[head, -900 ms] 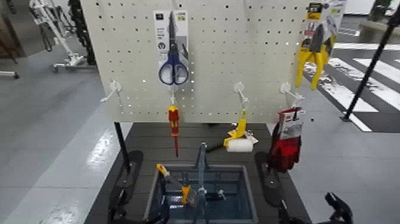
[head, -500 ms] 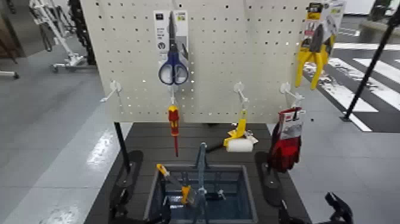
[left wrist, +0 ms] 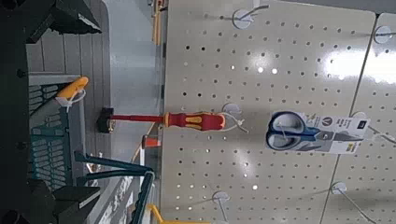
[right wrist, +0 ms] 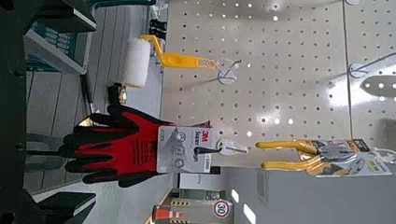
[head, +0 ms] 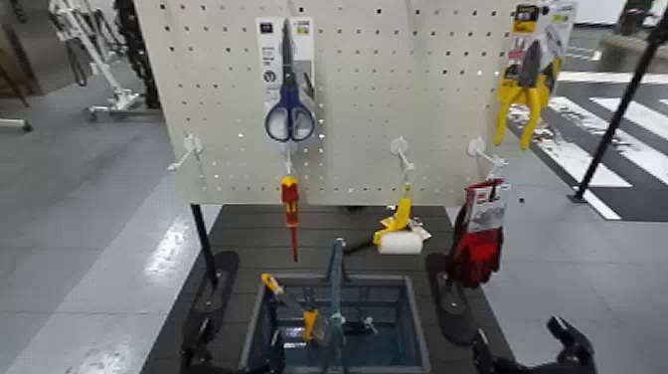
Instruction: Put the red colored gloves into the crate.
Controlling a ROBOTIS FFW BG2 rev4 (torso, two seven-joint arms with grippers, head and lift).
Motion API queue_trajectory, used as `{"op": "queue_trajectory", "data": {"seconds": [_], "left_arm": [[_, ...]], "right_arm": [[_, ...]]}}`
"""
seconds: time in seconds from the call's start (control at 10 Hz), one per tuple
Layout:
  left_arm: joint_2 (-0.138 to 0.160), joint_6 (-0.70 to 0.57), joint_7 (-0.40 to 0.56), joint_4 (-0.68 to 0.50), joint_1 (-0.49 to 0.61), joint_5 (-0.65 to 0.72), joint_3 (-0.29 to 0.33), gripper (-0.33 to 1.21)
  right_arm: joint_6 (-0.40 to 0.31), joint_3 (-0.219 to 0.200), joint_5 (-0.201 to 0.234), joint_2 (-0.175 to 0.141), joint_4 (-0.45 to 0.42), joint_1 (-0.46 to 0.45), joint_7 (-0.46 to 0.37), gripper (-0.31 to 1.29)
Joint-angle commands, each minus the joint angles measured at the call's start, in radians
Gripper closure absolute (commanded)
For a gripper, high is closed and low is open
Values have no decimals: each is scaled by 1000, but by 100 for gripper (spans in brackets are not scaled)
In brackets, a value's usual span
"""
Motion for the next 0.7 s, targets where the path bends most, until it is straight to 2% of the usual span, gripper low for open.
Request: {"op": "queue_trajectory", "data": {"seconds": [0.1,0.2,0.3,0.4,0.5,0.7], "left_arm": [[-90,-4,0,0,0,3,1,8],[-94,-8,-2,2,0,3,2,8],[-94,-18,-2,6,-2,3,2,8],[-95,-25,-2,9,-2,3,2,8],[-95,-28,0,12,-3,1,-1,9],[-98,-28,-2,14,-5,1,-4,9]], "right_arm": [[142,-105,-17,8,-1,-96,148,4],[202,-145,-32,-3,13,-154,204,4],[258,-172,-63,-30,42,-216,249,4],[277,-185,-90,-56,91,-283,304,4],[284,-197,-95,-69,140,-343,353,4],[284,-192,-124,-106,248,-453,404,4]]}}
